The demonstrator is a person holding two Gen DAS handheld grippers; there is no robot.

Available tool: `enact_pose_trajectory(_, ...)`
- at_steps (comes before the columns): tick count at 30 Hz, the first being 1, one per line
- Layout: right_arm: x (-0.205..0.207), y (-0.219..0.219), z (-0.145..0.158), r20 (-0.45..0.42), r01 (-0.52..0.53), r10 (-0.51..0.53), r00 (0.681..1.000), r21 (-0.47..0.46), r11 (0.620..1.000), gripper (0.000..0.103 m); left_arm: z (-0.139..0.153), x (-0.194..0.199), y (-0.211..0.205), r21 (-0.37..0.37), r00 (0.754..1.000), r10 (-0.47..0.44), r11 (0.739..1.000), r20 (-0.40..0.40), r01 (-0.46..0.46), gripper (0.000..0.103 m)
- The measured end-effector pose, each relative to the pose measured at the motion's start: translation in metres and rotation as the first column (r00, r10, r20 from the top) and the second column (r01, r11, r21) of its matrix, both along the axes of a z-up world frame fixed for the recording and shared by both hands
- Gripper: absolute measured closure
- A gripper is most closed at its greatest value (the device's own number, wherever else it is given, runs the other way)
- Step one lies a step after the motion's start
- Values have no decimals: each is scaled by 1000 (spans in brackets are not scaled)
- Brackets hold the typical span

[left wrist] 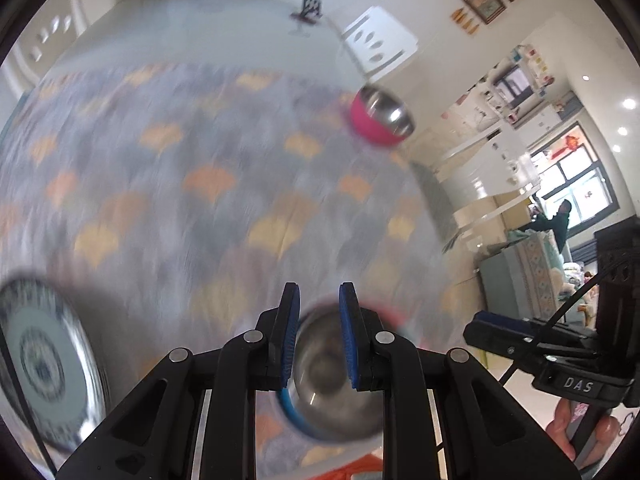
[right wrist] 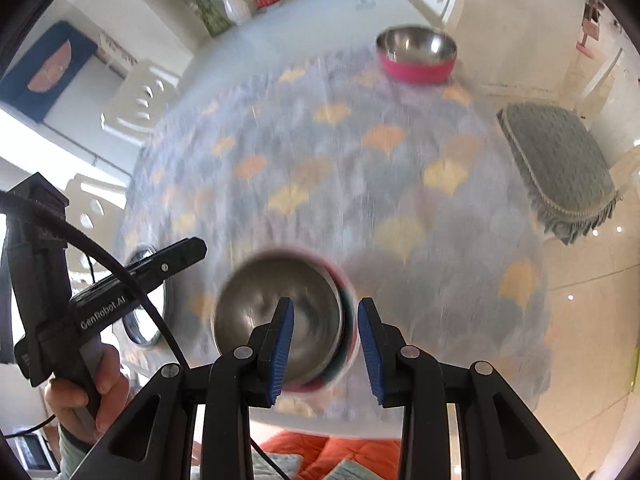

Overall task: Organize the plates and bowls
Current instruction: 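Lower the blue steel bowl into the pink bowl and open both grippers, then move both grippers to the pink steel bowl and grip its rim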

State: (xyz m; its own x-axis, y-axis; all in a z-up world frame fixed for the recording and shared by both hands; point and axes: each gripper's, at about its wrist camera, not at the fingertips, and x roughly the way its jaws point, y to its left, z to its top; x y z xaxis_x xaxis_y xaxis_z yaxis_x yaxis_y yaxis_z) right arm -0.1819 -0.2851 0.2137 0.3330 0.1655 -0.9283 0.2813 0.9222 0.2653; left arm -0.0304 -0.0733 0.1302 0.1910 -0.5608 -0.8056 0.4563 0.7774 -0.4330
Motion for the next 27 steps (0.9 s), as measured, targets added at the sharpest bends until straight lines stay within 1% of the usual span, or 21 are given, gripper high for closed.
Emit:
enact_pose_trajectory(3,23,-24,19,47,36,-38,998,29,999,71,24,29,-21,-20,999,-27,999,44,28,85)
enact_pose_trajectory(7,54,-59,42,106,93,-98,989,57,994,71,51,65,-52,-19,993,-65,998,103,67,85)
enact_pose_trajectory(10,75,-85,50,136,151,-161,978,76,986,70,63,93,-77,-18,987,-95,995,127,98,85)
enact_pose_trajectory(11,84,-96,51,141,177,-189,972,92,980,68,64,103,-86,-16,986,-105,994,129,108,82)
enact_pose_trajectory(12,91,-105,50,141,198,-211,967,104,975,62,65,113,-95,-13,985,-112,993,133,115,72)
enact_pose_trajectory(13,101,-119,47,142,226,-243,960,122,966,54,65,122,-105,-10,984,-115,993,135,117,67)
enact_pose_trajectory(14,107,-127,44,142,244,-262,955,132,961,52,62,131,-115,-8,984,-119,993,132,121,64)
enact_pose_trajectory(16,121,-143,35,139,279,-298,944,141,950,51,52,151,-136,-8,984,-142,990,109,143,57)
enact_pose_trajectory(17,130,-152,28,128,300,-318,939,142,943,51,46,159,-144,-5,984,-149,989,92,151,56)
enact_pose_trajectory(19,147,-171,9,86,347,-362,928,154,925,51,28,176,-164,-5,985,-167,986,49,168,56)
enact_pose_trajectory(22,165,-191,-19,37,388,-399,916,170,906,51,-4,195,-193,-4,981,-194,981,-21,194,56)
enact_pose_trajectory(25,177,-204,-40,9,407,-415,910,172,897,51,-29,207,-213,-2,976,-209,978,-66,210,59)
enact_pose_trajectory(27,186,-212,-53,-6,418,-423,906,168,893,51,-44,213,-225,2,973,-218,976,-79,219,61)
